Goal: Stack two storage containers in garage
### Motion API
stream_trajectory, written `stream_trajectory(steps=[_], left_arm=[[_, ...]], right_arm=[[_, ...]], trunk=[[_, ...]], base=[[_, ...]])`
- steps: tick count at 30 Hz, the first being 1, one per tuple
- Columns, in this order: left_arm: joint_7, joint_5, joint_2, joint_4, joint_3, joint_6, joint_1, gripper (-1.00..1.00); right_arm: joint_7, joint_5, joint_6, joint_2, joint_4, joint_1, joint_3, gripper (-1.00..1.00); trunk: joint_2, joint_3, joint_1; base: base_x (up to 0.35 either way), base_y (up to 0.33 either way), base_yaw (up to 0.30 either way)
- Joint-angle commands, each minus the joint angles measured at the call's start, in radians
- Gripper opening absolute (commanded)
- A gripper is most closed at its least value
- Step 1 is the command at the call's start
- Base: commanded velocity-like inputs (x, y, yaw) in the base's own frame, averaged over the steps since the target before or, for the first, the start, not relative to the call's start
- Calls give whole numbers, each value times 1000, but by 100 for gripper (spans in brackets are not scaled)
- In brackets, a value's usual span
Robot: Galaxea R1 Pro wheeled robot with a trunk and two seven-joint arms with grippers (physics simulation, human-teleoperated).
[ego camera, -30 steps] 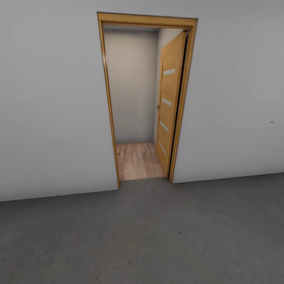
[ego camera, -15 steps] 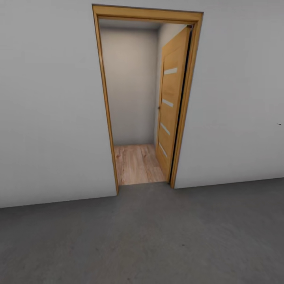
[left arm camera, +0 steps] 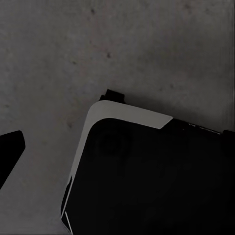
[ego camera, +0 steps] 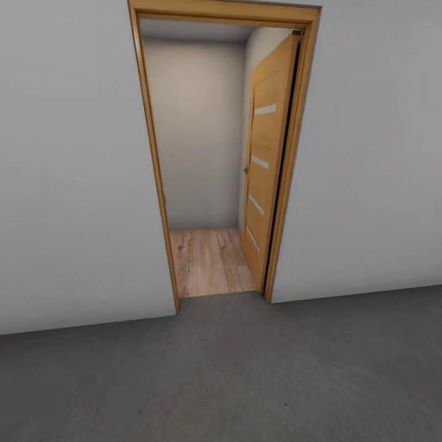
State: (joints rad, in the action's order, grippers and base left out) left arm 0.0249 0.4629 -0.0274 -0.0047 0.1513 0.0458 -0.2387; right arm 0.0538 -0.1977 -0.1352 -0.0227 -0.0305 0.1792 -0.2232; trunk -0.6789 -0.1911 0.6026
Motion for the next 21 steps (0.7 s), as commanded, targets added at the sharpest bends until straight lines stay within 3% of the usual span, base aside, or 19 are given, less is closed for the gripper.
stream_trajectory(steps=[1, 21], left_arm=[[3, 8, 0, 0, 8, 3, -1, 100], [3, 10, 0, 1, 8, 1, -1, 100]], right_arm=[[1, -9, -6, -1, -3, 2, -8, 100], [4, -9, -7, -1, -2, 2, -8, 100]], trunk=[[-1, -1, 1], [-1, -1, 1]], base=[[316, -132, 0], [316, -98, 0]])
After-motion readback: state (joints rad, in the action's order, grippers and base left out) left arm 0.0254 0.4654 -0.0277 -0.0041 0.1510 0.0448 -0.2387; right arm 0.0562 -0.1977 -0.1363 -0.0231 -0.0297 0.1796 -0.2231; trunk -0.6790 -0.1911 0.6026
